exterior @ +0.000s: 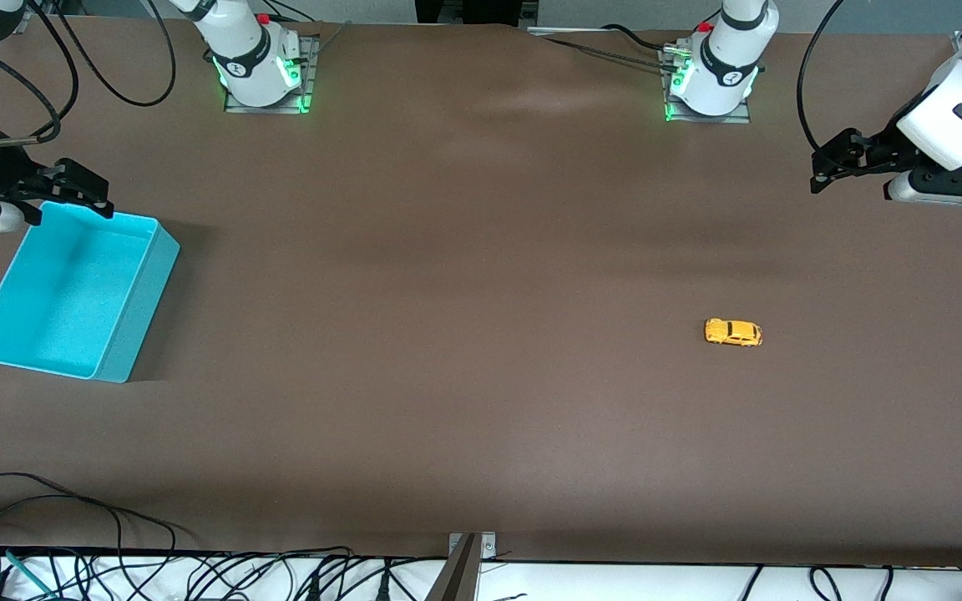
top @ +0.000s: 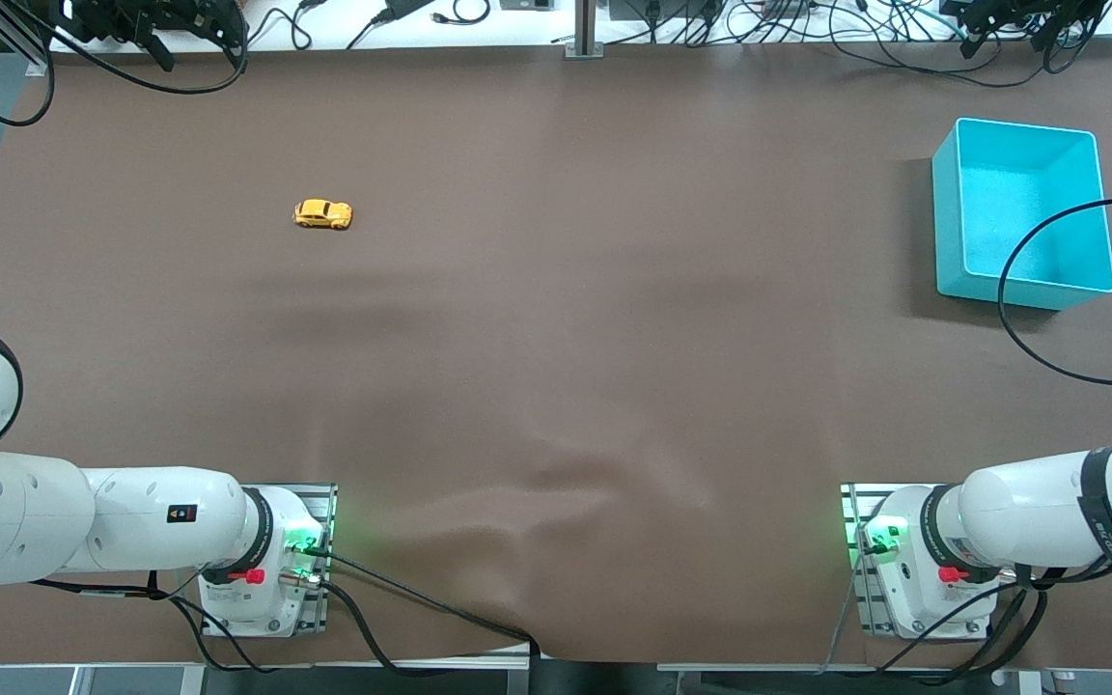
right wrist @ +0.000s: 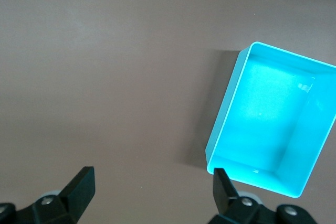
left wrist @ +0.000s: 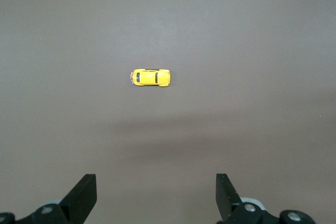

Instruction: Wind up and store yellow beetle car

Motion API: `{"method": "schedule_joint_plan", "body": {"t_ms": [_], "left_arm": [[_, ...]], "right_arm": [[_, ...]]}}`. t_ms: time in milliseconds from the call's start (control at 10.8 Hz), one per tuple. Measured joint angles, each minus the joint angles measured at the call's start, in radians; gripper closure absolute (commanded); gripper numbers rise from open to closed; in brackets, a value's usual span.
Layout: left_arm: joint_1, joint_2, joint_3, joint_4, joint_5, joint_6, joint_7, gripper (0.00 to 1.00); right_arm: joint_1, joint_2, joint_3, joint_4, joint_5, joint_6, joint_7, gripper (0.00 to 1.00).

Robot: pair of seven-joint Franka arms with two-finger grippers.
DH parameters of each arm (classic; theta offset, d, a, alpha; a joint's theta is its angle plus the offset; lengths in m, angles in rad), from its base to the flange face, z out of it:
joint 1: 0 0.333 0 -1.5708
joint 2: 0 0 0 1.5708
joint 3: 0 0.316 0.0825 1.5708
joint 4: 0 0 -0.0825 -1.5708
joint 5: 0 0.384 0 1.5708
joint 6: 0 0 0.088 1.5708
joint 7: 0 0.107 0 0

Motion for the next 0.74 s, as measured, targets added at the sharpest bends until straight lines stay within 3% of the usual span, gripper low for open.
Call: {"method": "schedule_joint_plan", "body": {"t_ms": [743], "left_arm": [[0.000,0.000,0.000,0.000,0.000,-0.002,-0.002,0.00]], "right_arm": [[0.002,-0.002,0.008,0.006,-0.002,-0.014,0.003,0.00]]}}
